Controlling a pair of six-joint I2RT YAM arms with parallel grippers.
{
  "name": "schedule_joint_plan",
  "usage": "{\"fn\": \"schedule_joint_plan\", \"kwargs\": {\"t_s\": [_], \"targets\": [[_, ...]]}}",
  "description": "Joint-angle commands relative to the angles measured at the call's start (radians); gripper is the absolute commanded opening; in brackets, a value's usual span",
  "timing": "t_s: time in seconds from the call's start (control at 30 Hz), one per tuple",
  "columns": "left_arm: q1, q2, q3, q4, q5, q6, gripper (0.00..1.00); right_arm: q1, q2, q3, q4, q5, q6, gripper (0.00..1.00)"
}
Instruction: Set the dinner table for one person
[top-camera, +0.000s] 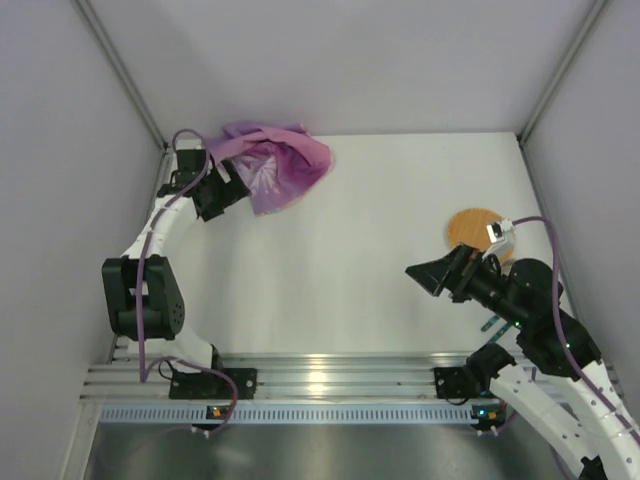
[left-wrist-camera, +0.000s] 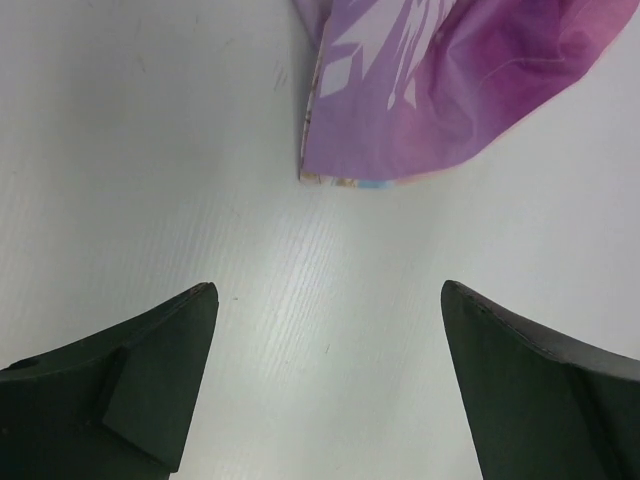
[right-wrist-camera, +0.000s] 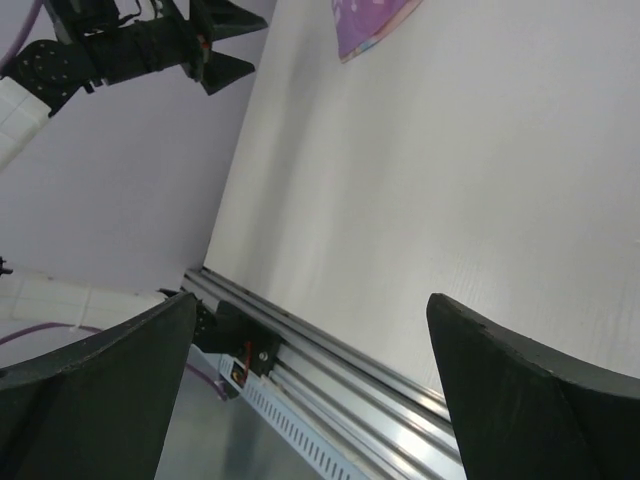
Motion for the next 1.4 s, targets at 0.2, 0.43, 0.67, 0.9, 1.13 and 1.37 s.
{"fn": "schedule_joint_plan", "kwargs": {"t_s": [0.2, 0.43, 0.67, 0.9, 1.13, 1.37], "targets": [[-0.008, 0.181, 0.021, 0.111, 0.102, -0.057, 0.96, 0.009, 0.045, 0.061, 0.013, 0.048, 0.009, 1.0], [-0.014, 0.31, 0.038, 0.157, 0.122, -0.031, 0.93, 0.009, 0.214, 0.113, 0.017, 0.049, -0.03, 1.0], [-0.078, 0.421, 0.104, 0.181, 0.075, -0.046, 0.91, 0.009, 0.213, 0.075, 0.038, 0.097, 0.007, 1.0], [-0.107, 0.533, 0.188, 0.167, 0.001, -0.063, 0.84, 0.006, 0.219, 0.063, 0.041, 0.103, 0.015, 1.0], [-0.13, 0.622, 0.257, 0.158, 0.003, -0.098, 0.24, 0.008, 0.214, 0.051, 0.035, 0.101, 0.021, 1.0], [-0.173, 0.588, 0.262, 0.123, -0.013, -0.114, 0.0, 0.006, 0.188, 0.045, 0.023, 0.077, 0.029, 1.0]]}}
